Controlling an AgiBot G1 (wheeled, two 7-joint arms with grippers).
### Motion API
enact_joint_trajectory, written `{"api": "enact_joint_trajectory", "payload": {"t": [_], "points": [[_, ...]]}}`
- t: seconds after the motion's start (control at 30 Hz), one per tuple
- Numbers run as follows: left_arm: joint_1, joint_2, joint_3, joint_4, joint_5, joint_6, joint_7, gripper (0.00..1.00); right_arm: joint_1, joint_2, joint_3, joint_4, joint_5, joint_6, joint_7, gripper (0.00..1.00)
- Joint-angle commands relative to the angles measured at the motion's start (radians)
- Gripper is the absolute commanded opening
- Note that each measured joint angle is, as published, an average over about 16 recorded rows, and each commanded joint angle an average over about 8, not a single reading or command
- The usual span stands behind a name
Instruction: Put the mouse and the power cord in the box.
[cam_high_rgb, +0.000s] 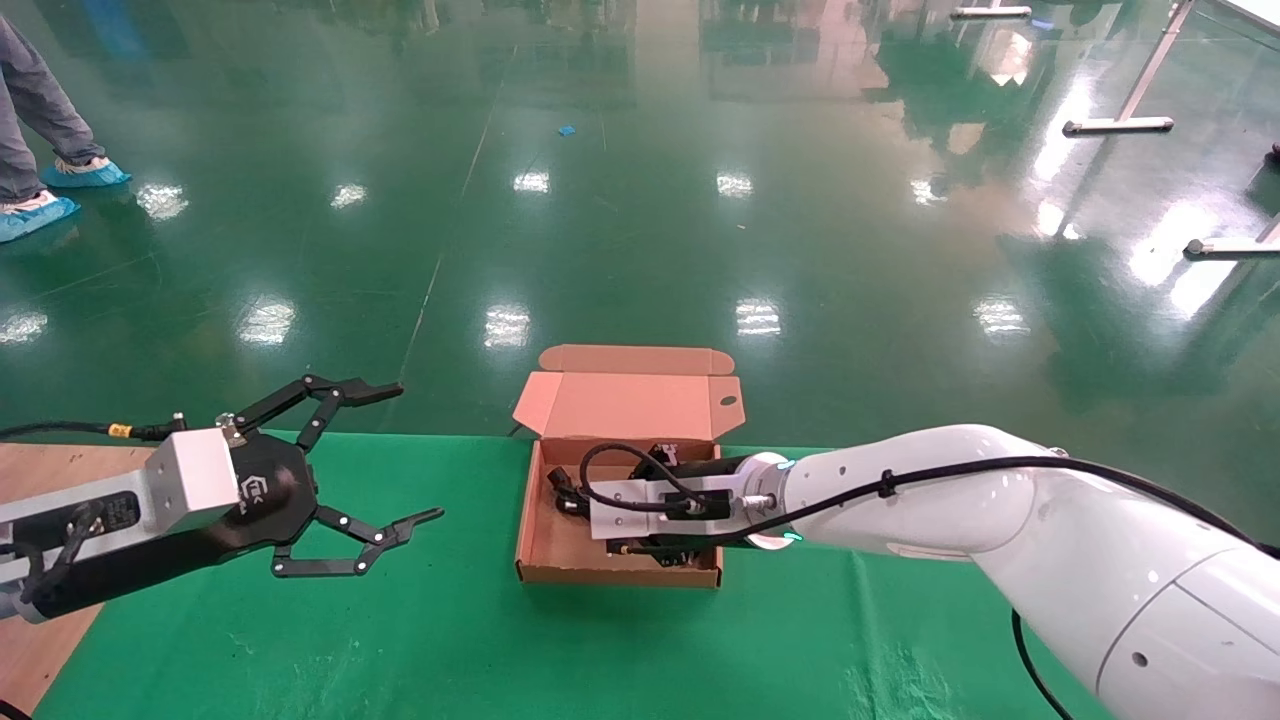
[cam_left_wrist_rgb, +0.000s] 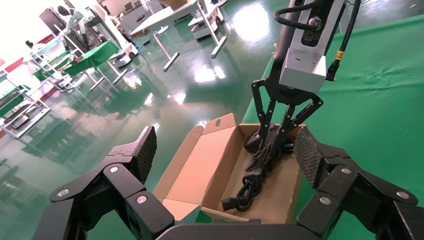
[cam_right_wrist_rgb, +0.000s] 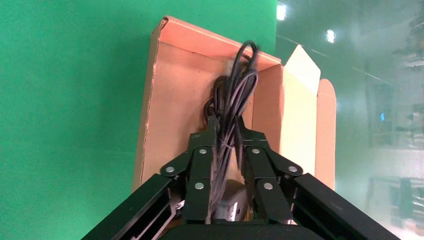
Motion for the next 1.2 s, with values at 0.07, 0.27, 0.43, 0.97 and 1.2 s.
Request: {"api": "enact_joint_trajectory", "payload": {"t": [0.07, 0.27, 0.43, 0.97, 1.2], "points": [[0.000, 0.000, 0.000, -0.002, 0.000, -0.001, 0.000, 1.00, 0.000, 0.000, 0.003, 0.000, -0.003, 0.002, -0.002, 1.00], [0.001, -0.001, 0.000, -0.004, 0.000, -0.003, -0.001, 1.00, 0.001, 0.000, 0.006, -0.001, -0.008, 0.004, -0.004, 1.00], [0.001, -0.001, 0.000, -0.005, 0.000, -0.003, -0.001, 1.00, 0.002, 0.000, 0.008, -0.001, -0.010, 0.006, -0.004, 1.00], [0.032, -0.019, -0.040, -0.098, 0.006, -0.006, -0.099, 1.00, -0.047, 0.072, 0.105, 0.065, 0.049, -0.074, 0.035, 1.00], [0.071, -0.042, -0.091, -0.216, 0.013, -0.008, -0.225, 1.00, -0.109, 0.160, 0.221, 0.148, 0.126, -0.174, 0.085, 1.00]]}}
